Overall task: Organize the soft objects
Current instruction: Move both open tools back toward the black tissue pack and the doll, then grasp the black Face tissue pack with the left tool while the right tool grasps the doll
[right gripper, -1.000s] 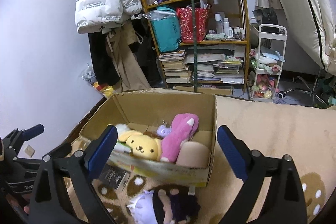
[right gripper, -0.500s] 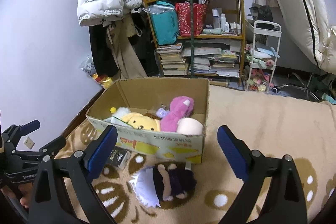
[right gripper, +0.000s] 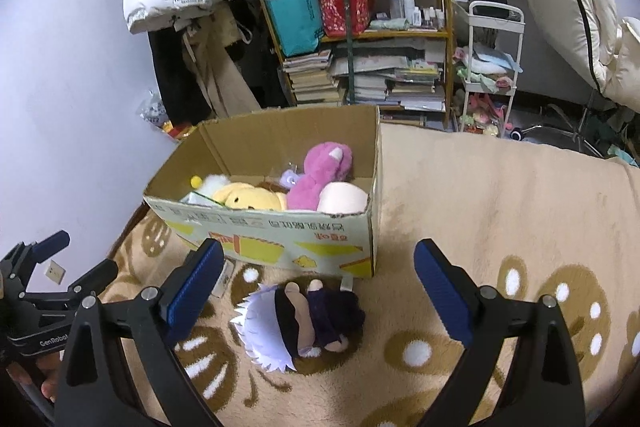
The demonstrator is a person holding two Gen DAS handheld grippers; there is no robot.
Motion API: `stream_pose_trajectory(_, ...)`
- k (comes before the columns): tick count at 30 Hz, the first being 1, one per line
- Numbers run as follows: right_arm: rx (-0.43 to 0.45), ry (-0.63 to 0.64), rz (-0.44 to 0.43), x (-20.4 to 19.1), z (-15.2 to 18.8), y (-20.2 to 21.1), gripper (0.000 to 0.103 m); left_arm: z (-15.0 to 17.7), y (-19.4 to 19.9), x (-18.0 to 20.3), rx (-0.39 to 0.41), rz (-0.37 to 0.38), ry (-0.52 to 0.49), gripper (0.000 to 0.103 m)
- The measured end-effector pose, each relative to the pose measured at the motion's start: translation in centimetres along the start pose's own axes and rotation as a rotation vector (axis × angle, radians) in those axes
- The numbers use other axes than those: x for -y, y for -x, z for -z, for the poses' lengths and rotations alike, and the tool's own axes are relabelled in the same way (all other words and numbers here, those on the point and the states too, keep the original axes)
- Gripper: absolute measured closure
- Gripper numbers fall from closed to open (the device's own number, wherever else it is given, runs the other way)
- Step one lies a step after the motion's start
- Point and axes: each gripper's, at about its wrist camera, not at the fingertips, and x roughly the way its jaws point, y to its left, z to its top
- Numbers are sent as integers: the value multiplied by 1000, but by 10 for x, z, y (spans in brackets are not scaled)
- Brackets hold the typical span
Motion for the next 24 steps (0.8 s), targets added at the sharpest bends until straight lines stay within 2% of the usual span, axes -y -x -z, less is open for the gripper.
stream_pose_trajectory(10,-54,28,19,-5,4,-20,3,-2,-17,4,-34,29,-3,6)
stream_pose_trajectory(24,-94,36,53,-7,10,-32,3,1,-27,14,-43,19,-40,6)
